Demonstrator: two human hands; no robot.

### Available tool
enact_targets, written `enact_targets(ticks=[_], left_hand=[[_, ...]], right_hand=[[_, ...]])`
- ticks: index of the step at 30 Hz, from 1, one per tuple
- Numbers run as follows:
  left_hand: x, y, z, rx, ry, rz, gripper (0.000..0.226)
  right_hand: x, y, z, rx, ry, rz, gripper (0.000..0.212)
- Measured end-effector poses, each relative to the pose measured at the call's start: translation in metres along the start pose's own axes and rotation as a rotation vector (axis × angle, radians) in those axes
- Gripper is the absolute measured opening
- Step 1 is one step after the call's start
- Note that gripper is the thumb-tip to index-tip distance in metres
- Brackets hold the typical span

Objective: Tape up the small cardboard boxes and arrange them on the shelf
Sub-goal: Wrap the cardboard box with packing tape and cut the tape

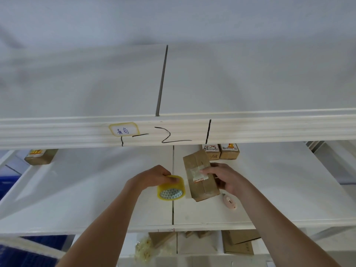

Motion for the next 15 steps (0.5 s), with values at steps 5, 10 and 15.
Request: enact_targets(ticks=[5,10,15], left_hand=[[0.0008,-0.0032,-0.0024,-0.008,-0.097,-0.004,0.040],[0.0034,-0.0034,0.0011,-0.029,-0.126,-0.013,0.044],[0.0059,-0.0028,-0.0030,-0.010,-0.162,-0.021,0.038]], right_hand=[[0.0033,-0.0004,-0.0062,0.000,-0.014,0.015,0.043],[0.0033,-0.0007,-0.0072,-0.007,-0.029,0.005,0.043],[0.0034,0.0022,-0.0099,0.003,-0.056,0.033,0.042]])
Point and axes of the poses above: each hand's wrist, its own y-axis away from the middle knuckle, its own x-axis out of the palm, z = x × y, the point moved 4 cm from there along -y, towards the middle knuckle, and after that the axes turned 15 degrees about -z, right-handed, at the moved point
